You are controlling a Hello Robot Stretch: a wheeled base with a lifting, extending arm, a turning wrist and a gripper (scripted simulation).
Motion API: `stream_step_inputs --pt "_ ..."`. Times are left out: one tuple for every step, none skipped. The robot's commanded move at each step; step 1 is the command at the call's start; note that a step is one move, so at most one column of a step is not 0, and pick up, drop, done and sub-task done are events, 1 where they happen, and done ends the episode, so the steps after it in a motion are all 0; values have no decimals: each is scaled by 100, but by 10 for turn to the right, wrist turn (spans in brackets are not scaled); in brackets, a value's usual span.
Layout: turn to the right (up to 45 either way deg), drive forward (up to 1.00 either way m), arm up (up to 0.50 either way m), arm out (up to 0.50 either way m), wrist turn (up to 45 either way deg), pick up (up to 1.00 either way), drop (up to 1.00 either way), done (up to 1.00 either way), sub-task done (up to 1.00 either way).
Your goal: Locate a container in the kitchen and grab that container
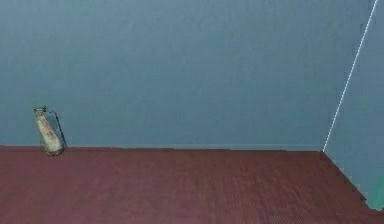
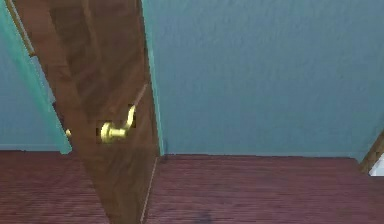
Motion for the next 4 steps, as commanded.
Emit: stream_step_inputs --pt "0 65 0 0 0 0 0 0 0" --pt "450 0 0 0 0 0 0 0 0" --pt "210 0 0 0 0 0 0 0 0" --pt "0 90 0 0 0 0 0 0 0"
